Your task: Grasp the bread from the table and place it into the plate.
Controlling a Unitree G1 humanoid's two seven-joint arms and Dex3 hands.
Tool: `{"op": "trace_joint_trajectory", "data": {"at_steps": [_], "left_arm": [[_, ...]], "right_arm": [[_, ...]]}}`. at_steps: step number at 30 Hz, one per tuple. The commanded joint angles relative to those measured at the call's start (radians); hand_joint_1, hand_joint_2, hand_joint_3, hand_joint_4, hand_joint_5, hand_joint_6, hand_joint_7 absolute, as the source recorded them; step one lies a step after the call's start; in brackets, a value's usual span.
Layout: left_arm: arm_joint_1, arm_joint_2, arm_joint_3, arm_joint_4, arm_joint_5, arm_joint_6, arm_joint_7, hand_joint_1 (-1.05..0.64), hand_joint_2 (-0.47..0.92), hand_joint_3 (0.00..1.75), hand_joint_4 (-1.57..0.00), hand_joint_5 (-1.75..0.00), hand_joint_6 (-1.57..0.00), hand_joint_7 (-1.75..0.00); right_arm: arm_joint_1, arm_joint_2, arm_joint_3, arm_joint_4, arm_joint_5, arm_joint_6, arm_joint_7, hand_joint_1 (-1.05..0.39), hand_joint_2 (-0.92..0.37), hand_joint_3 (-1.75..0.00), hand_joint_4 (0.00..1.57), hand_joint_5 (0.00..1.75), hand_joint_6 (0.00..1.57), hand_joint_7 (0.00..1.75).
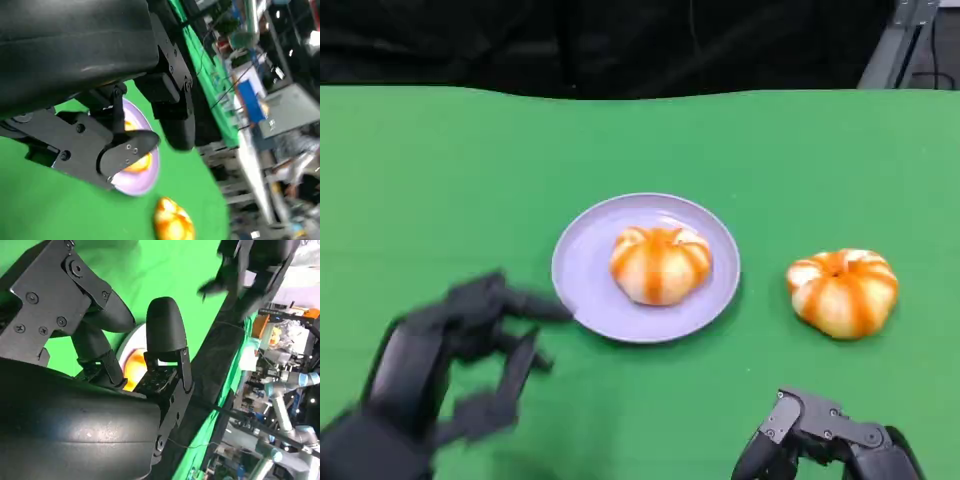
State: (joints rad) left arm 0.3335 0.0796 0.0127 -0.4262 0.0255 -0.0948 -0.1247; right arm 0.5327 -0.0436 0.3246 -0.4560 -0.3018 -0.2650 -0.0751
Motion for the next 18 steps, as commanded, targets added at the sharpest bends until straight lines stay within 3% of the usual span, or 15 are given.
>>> {"op": "trace_joint_trajectory", "data": {"at_steps": [1,7,18], "left_arm": [[0.084,-0.019,0.008,-0.043,-0.008,-0.043,0.026,0.00,0.29,1.66,-0.92,-1.70,-0.85,-1.54],[0.119,-0.058,-0.021,-0.001,0.016,-0.155,0.054,-0.04,0.25,1.67,-0.94,-1.75,-0.83,-1.60],[0.123,-0.055,-0.031,0.024,0.038,-0.199,0.055,-0.04,0.23,1.69,-0.95,-1.75,-0.85,-1.62]], "right_arm": [[0.006,-0.016,-0.010,-0.018,0.020,-0.020,0.013,-0.02,-0.20,-1.59,0.81,1.74,0.82,1.42],[0.020,-0.023,-0.019,-0.018,0.019,-0.043,0.008,-0.02,-0.19,-1.58,0.81,1.73,0.82,1.41],[0.031,-0.028,-0.028,-0.020,0.032,-0.048,0.013,-0.01,-0.18,-1.61,0.81,1.71,0.83,1.39]]}}
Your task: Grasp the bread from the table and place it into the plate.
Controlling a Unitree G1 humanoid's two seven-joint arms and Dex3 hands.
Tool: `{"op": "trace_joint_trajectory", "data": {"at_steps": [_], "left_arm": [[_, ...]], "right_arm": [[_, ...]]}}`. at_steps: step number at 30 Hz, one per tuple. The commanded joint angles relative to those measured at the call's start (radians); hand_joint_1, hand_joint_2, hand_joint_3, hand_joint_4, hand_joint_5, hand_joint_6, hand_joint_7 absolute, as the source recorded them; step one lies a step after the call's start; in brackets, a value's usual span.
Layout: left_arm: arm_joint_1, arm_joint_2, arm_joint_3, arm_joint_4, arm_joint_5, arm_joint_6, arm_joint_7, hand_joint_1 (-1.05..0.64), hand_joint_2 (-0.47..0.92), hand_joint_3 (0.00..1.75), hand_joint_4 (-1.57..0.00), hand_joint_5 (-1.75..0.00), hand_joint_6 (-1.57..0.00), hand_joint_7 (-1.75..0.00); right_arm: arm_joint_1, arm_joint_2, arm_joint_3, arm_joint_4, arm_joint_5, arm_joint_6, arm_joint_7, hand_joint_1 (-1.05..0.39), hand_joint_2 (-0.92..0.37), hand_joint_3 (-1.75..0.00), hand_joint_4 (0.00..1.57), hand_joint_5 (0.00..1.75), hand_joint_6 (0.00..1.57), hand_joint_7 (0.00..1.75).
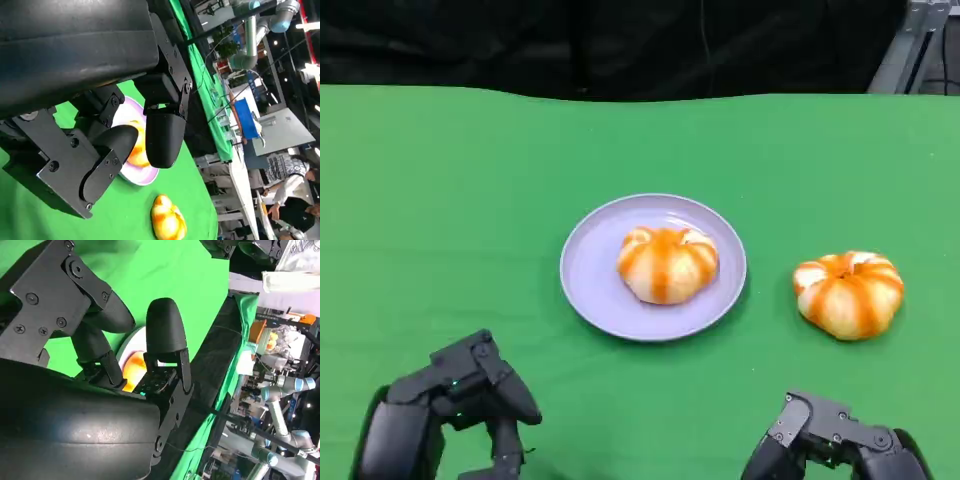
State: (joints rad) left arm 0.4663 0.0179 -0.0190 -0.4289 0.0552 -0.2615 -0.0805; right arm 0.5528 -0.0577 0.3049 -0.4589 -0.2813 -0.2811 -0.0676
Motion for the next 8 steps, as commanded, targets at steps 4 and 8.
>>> {"op": "trace_joint_trajectory", "data": {"at_steps": [4,8], "left_arm": [[-0.026,0.012,-0.001,0.055,0.010,-0.058,0.007,-0.04,0.21,1.70,-0.95,-1.75,-0.85,-1.62],[-0.038,0.016,-0.004,0.073,0.018,-0.071,0.008,-0.05,0.20,1.70,-0.95,-1.75,-0.85,-1.62]], "right_arm": [[0.004,-0.017,-0.015,-0.005,0.017,-0.041,0.008,0.00,-0.19,-1.60,0.81,1.71,0.83,1.39],[-0.003,-0.019,-0.024,0.003,0.022,-0.044,0.012,0.00,-0.19,-1.59,0.81,1.72,0.83,1.40]]}}
